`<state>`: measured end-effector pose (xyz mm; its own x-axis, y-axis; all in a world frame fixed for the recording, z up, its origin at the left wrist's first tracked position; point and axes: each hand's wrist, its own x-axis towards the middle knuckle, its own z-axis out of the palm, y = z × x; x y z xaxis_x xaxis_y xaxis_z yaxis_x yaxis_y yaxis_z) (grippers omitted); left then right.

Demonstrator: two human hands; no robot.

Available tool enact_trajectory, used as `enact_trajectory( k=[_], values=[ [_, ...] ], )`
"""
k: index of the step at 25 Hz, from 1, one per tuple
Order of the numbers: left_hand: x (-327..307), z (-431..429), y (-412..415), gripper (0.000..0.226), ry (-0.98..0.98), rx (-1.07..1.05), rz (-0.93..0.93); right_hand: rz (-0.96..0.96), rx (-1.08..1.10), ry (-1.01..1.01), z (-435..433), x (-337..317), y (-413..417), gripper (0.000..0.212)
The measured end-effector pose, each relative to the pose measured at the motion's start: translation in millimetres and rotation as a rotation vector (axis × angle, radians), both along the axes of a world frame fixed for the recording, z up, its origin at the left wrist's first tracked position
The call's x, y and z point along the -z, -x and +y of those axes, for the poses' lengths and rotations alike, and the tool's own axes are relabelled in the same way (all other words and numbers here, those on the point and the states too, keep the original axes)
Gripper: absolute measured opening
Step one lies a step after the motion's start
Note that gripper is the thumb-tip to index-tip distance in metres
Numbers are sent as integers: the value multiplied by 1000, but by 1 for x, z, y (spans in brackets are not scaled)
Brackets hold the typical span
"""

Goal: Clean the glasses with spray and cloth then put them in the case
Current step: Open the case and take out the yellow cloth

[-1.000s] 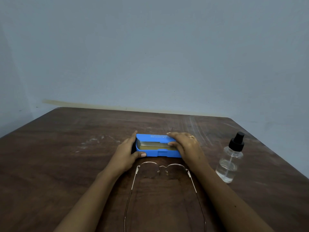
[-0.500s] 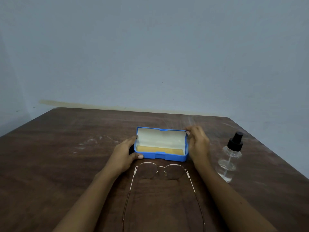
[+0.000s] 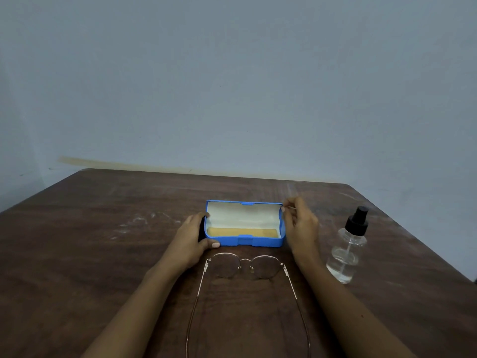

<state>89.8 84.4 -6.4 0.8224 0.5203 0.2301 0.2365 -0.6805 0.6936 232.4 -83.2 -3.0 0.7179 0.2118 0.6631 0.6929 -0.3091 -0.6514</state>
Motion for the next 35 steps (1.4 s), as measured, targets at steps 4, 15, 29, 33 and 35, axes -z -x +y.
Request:
enact_trajectory(
  k=[4,15,29,33,35],
  values=[
    [0,1,0,71,-19,3,-5,48,-29,-34,-2,-1,5,6],
    [-1,0,1,72,5,11,-26,80,54,682,-4,-14,-2,17],
    [0,4,-2,75,55,-8,-21,160,85,564,3,-20,10,14],
    [0,4,-1,77,86,-10,-24,279,1,425,-6,-23,18,28],
    [0,3,-1,77,91,-15,-26,318,-32,361,-9,-27,23,26]
  ],
)
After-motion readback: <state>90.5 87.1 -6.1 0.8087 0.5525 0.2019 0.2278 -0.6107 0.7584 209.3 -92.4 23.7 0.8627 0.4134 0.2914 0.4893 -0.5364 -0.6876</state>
